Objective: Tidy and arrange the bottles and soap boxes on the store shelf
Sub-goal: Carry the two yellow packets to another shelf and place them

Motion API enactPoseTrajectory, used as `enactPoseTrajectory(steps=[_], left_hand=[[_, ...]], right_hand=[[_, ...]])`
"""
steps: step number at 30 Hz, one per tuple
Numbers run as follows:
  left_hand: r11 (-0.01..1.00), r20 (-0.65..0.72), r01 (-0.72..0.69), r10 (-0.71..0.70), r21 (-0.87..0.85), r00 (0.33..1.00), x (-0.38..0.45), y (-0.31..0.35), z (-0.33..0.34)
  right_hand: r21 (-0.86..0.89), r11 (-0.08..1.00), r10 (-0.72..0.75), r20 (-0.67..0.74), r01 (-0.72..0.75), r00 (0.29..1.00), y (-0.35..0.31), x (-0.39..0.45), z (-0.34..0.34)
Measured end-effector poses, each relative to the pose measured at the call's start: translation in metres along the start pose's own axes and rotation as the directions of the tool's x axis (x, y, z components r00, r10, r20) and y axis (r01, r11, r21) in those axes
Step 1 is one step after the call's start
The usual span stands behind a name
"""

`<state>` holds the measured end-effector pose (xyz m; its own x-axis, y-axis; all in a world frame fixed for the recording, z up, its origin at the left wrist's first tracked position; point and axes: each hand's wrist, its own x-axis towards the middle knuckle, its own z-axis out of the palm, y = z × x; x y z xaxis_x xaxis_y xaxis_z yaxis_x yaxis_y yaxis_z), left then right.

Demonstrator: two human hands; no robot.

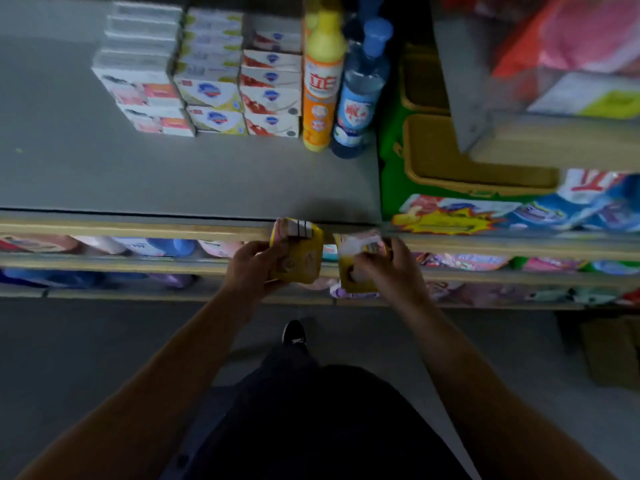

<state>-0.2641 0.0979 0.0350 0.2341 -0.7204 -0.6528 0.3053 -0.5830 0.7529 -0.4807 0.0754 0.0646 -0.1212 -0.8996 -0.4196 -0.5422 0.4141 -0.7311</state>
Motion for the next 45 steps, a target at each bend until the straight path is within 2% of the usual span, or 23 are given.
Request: enactPoseTrajectory(steps=[4,6,8,10,13,17,25,29,34,38,41,43,45], left_hand=[[0.983,0.045,0.027,-0.036,0.183,0.998,-0.029,-0.054,0.045],[0.946,0.101,0.011,-0.046,0.324,0.994,-0.045,-0.088,0.072],[0.888,0.21,-0.03,-0.076,0.459,0.975,-0.062,-0.124,0.099],[0.8,0.309,-0.127,-0.076,0.586,0.948,-0.081,-0.16,0.124],[0.68,0.37,-0.203,-0.109,0.705,0.922,-0.103,-0.211,0.166],[0.613,0.386,-0.174,-0.231,0.771,0.893,-0.142,-0.262,0.231],[0.357,0.503,-0.382,-0.355,0.852,0.788,-0.21,-0.337,0.373],[0.309,0.535,-0.439,-0.427,0.844,0.728,-0.222,-0.38,0.46],[0.154,0.509,-0.514,-0.535,0.844,0.675,-0.243,-0.433,0.602],[0.002,0.552,-0.7,-0.617,0.714,0.561,-0.278,-0.468,0.719],[-0.068,0.57,-0.798,-0.664,0.599,0.484,-0.308,-0.488,0.791],[-0.076,0.571,-0.818,-0.68,0.57,0.46,-0.323,-0.502,0.832],[-0.074,0.563,-0.807,-0.679,0.586,0.471,-0.333,-0.514,0.863]], right_hand=[[0.109,0.956,0.27,0.029,-0.272,0.962,0.102,-0.046,-0.035],[0.148,0.918,0.377,-0.039,-0.368,0.925,0.159,-0.079,-0.054],[0.197,0.861,0.495,-0.104,-0.47,0.863,0.216,-0.118,-0.075],[0.28,0.782,0.603,-0.109,-0.557,0.79,0.27,-0.16,-0.097],[0.462,0.658,0.709,-0.117,-0.594,0.695,0.343,-0.22,-0.128],[0.674,0.497,0.809,-0.131,-0.546,0.574,0.418,-0.285,-0.161],[0.858,0.277,0.909,-0.088,-0.432,0.407,0.512,-0.351,-0.211],[0.932,0.098,0.961,0.002,-0.348,0.277,0.558,-0.373,-0.231],[0.972,-0.111,0.988,0.131,-0.206,0.087,0.599,-0.394,-0.282],[0.978,-0.09,0.996,0.093,-0.188,0.006,0.629,-0.396,-0.34],[0.988,-0.121,0.992,0.118,-0.099,-0.036,0.651,-0.389,-0.379],[0.989,-0.144,0.989,0.143,-0.019,-0.041,0.67,-0.382,-0.404],[0.986,-0.16,0.987,0.162,0.048,-0.026,0.691,-0.373,-0.43]])
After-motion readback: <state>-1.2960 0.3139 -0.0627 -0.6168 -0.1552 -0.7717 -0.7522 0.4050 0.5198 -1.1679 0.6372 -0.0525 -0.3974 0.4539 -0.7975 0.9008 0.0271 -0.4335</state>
